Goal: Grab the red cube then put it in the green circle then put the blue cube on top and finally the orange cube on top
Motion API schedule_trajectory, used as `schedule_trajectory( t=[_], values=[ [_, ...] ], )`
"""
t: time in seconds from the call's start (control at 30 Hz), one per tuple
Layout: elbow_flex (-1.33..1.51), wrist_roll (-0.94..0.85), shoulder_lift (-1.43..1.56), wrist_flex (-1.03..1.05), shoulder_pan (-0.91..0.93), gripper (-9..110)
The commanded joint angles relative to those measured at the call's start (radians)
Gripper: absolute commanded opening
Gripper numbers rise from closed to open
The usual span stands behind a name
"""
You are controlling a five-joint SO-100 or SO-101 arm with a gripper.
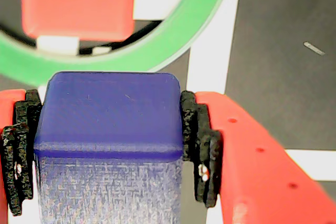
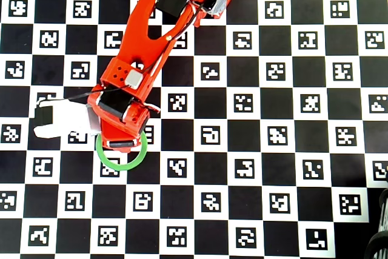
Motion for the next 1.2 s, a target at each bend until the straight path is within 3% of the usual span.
schedule_trajectory(
  t=[0.0,1.17],
  values=[
    [-0.084,0.012,0.021,-0.029,0.014,1],
    [0.057,0.003,-0.037,-0.201,0.043,1]
  ],
)
